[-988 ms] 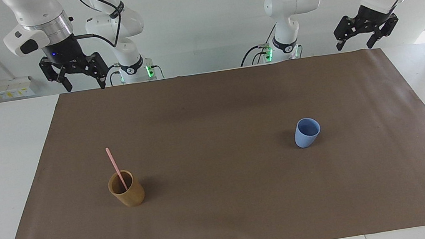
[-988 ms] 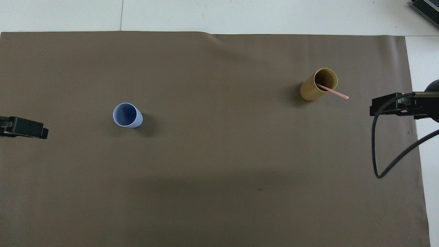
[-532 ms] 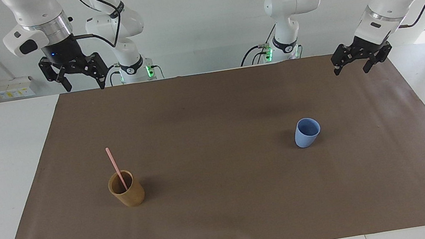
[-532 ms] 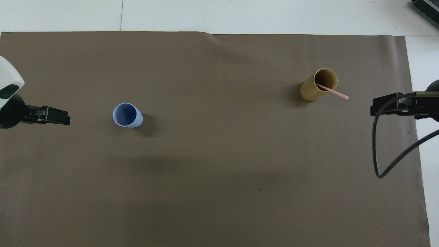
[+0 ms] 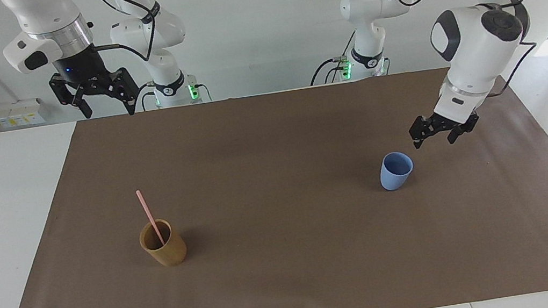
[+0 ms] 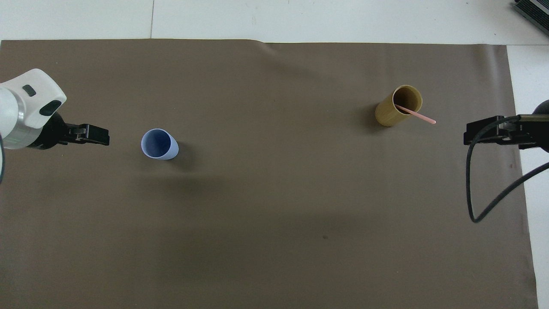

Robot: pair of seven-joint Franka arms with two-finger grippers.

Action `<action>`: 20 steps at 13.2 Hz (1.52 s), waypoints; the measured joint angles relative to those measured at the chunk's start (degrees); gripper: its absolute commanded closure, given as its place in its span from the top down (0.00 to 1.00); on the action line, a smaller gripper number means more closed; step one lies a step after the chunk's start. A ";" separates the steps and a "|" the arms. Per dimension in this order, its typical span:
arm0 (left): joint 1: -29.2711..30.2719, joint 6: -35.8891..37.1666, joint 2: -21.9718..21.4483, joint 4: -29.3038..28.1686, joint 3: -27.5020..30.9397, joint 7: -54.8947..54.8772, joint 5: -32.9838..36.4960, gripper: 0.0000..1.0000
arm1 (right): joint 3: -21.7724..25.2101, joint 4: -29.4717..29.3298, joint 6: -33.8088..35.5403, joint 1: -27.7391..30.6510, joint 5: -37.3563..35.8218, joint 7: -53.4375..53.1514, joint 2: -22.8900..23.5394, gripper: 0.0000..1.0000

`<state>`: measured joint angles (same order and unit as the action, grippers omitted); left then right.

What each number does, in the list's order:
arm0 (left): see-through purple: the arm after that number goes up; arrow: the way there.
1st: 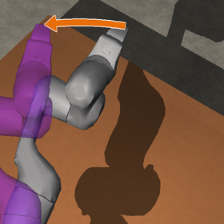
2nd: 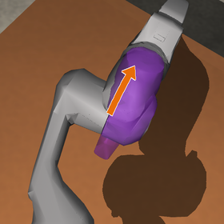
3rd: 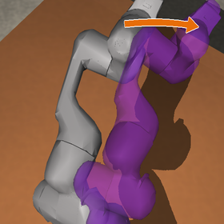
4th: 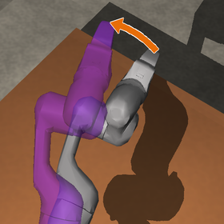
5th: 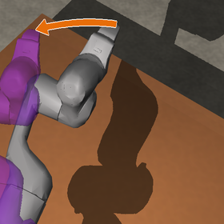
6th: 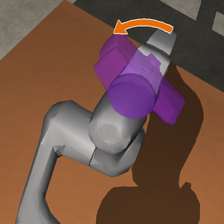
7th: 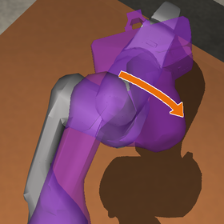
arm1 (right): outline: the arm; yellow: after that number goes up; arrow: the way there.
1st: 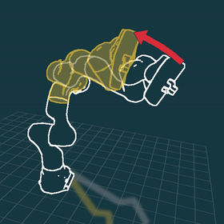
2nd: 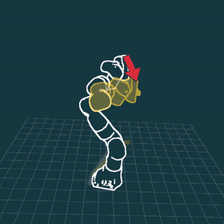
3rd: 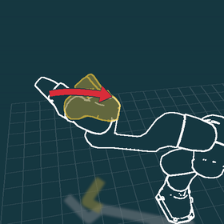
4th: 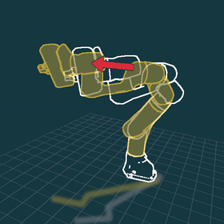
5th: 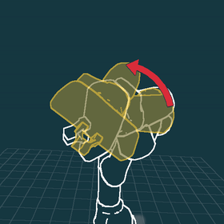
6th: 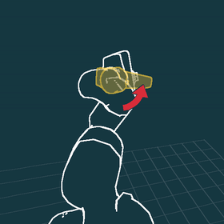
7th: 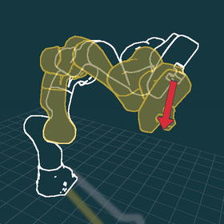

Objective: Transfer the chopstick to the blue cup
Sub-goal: 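Reach the left gripper toward the light-blue cup, then close the left gripper on the rim of the blue cup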

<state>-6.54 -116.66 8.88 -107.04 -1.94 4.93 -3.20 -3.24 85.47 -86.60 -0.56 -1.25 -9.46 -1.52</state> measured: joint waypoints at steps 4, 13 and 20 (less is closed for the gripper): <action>-1.48 -4.79 1.76 -3.37 0.11 1.06 0.00 1.00 | 0.03 0.01 -0.38 0.01 0.00 0.00 0.00 1.00; -2.90 -10.26 2.50 -7.69 -0.03 0.93 0.00 0.00 | 0.03 0.14 -1.80 0.01 0.00 0.00 0.00 1.00; -2.80 -8.71 2.22 -2.62 0.98 0.88 0.35 0.00 | 0.03 0.18 -2.17 0.01 -0.03 0.00 0.09 1.00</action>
<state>-9.34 -125.36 11.10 -109.66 -0.96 5.81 -2.85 -3.21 85.65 -88.77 -0.55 -1.29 -9.46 -1.42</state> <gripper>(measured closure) 0.956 0.000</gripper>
